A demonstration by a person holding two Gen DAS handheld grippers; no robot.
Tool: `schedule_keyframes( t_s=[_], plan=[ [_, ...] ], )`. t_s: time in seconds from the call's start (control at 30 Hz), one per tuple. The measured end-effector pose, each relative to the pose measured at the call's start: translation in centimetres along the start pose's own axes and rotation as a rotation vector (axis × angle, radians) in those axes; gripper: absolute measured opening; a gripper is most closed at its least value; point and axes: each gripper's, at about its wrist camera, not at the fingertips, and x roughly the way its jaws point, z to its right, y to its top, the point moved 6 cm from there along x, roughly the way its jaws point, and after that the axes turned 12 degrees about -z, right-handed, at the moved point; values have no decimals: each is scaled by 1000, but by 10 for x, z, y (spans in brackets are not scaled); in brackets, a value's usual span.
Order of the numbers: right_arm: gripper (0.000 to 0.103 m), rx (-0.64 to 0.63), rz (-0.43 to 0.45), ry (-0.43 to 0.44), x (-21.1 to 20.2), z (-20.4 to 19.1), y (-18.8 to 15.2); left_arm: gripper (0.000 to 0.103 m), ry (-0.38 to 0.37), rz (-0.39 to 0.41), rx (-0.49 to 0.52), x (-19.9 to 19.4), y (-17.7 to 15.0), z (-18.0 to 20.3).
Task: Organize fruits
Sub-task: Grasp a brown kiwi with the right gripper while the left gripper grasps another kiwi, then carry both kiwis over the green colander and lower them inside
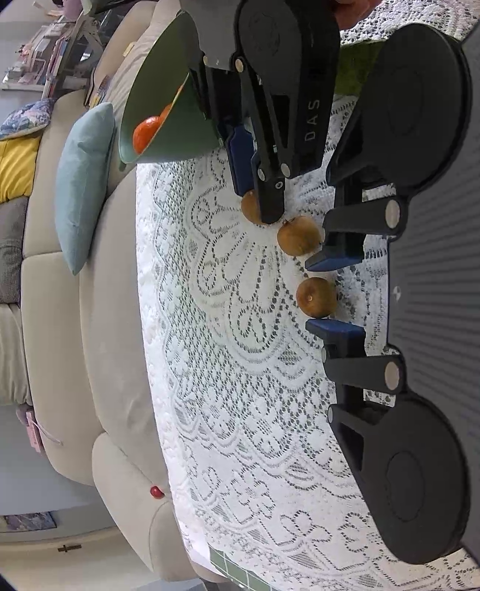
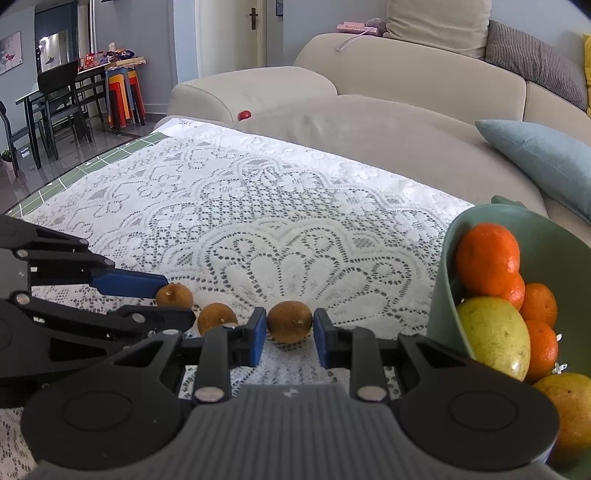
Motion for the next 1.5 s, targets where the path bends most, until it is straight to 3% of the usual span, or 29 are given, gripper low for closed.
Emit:
schedule_keyframes(
  t_s=[0.37, 0.93, 1.2, 1.5],
  plan=[
    [25, 0, 4, -4, -1, 0, 0, 27, -20, -8, -43, -1, -2, -3],
    [25, -99, 64, -78, -36, -7, 8, 27, -54, 65, -158, -22, 7, -3],
    [25, -67, 132, -89, -69, 5, 13, 27, -72, 108, -182, -33, 17, 7],
    [25, 15, 150, -122, -93, 35, 5, 27, -118, 142, -161, -50, 31, 32]
  ],
)
